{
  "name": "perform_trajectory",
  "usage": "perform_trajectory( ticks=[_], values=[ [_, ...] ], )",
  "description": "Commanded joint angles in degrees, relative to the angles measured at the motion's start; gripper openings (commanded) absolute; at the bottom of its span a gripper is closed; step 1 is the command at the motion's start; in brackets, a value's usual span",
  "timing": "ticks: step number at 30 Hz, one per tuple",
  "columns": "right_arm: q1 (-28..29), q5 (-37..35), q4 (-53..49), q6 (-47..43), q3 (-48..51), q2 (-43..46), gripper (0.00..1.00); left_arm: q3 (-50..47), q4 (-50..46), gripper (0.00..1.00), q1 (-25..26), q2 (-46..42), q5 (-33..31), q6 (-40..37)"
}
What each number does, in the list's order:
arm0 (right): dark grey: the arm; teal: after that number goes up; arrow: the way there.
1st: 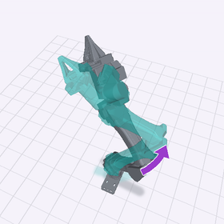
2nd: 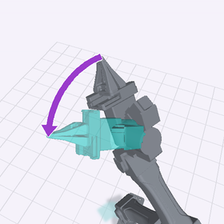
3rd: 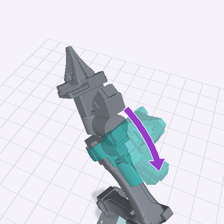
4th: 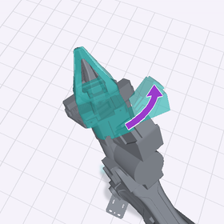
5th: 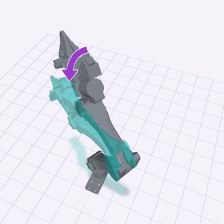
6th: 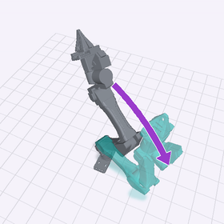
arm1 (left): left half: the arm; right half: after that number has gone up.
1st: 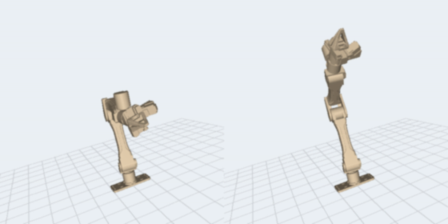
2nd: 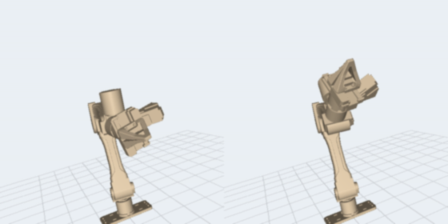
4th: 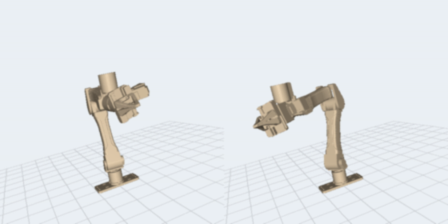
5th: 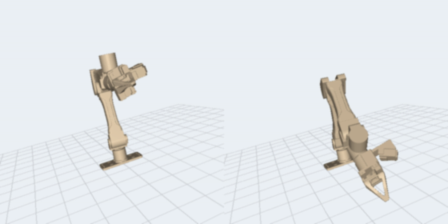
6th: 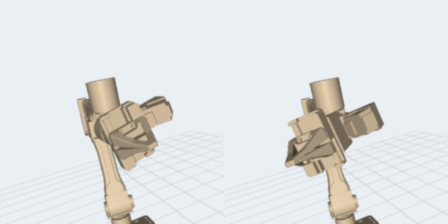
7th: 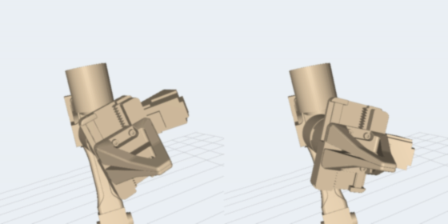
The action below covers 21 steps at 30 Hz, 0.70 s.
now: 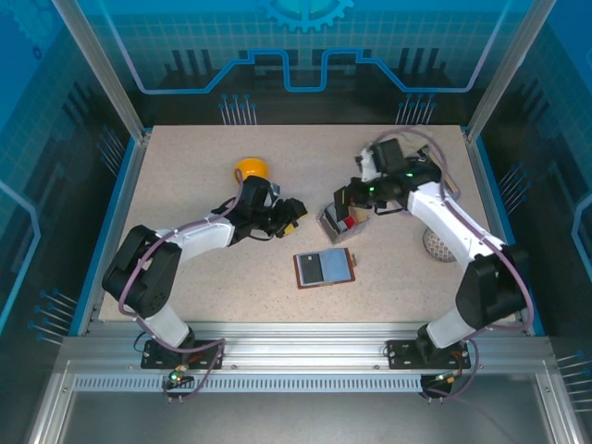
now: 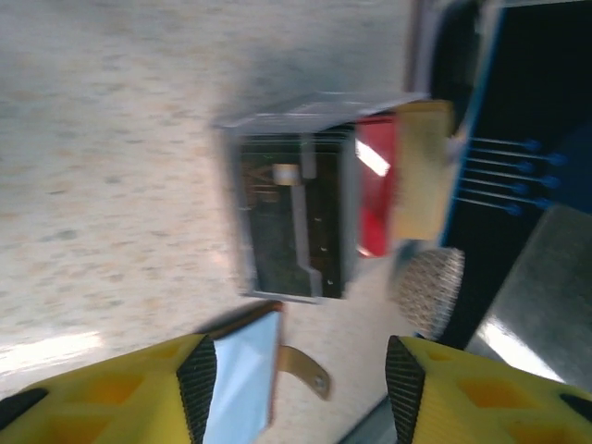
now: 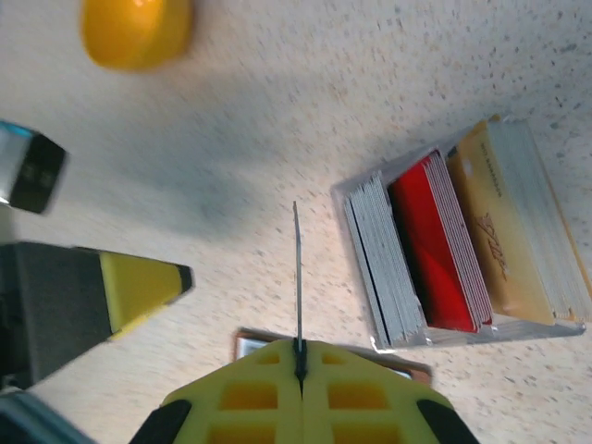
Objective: Put the credit cards into the card holder
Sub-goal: Pick up the credit card from the storage box.
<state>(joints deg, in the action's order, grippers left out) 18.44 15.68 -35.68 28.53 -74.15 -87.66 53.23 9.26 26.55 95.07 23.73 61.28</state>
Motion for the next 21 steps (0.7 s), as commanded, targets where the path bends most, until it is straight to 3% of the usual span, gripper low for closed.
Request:
perform_trajectory(
  ticks=[1,5,11,21],
  values=[
    [-2.8,18.8,10.1,7.4,2.2,1.3,0.04,0.0,14.6,0.59,-0.6,-0.8,8.8,3.9],
    [-5.1,26.2,14.4,10.7,3.4,0.9,0.04,1.3,23.5,0.61,-0.6,1.4,12.3,8.4],
    [-5.7,29.5,16.4,12.0,4.0,-0.4,0.05,3.7,24.4,0.60,-0.6,2.1,14.6,8.6],
    [-6.0,31.5,15.1,10.9,4.1,-2.8,0.06,4.3,25.4,0.34,-0.6,2.2,15.5,8.5]
  ],
)
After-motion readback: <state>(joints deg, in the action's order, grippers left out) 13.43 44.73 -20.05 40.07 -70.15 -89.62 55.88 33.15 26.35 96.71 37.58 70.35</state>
